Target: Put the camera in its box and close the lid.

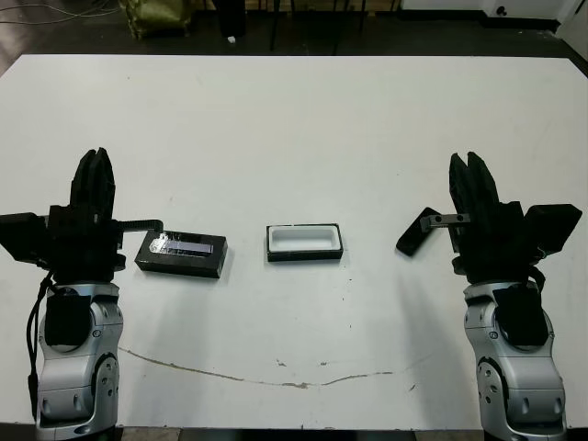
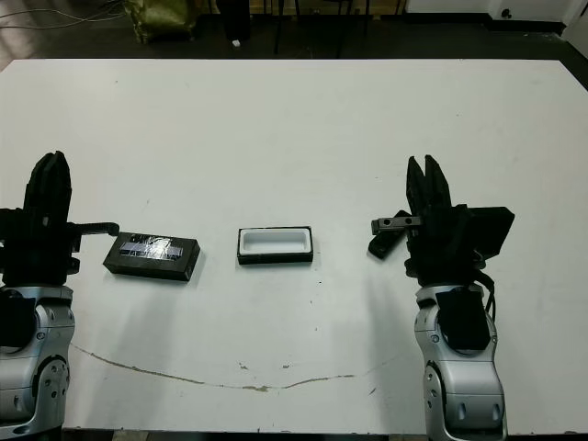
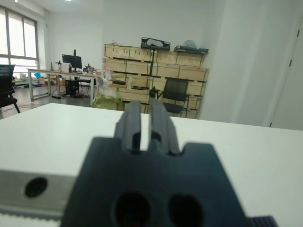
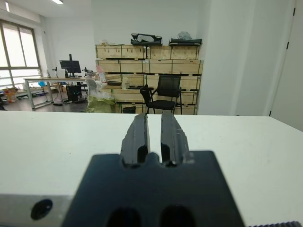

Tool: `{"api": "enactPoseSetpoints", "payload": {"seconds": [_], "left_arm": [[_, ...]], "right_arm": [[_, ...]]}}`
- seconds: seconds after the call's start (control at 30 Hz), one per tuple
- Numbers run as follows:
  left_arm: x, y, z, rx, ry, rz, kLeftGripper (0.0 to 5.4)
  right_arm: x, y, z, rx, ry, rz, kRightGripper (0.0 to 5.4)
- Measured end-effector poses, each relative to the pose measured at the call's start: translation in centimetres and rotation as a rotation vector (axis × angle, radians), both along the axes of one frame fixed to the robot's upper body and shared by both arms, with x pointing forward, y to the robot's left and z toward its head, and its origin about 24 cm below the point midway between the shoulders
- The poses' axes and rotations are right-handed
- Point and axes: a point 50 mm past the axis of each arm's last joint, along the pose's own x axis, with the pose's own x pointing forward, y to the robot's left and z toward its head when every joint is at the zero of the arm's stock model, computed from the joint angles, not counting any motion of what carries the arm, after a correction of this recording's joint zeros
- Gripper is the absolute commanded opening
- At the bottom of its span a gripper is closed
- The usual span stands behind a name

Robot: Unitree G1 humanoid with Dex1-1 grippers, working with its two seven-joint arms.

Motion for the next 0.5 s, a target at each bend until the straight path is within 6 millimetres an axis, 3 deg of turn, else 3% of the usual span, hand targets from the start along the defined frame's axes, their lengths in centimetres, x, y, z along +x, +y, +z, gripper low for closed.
{"api": "enactPoseSetpoints", "payload": {"seconds": [0.5], "left_arm": [[0.06, -0.13, -0.09, -0.001, 0.011, -0.006, 0.03]], "right_arm": [[0.02, -0.01, 0.01, -0.007, 0.005, -0.005, 0.00]]}}
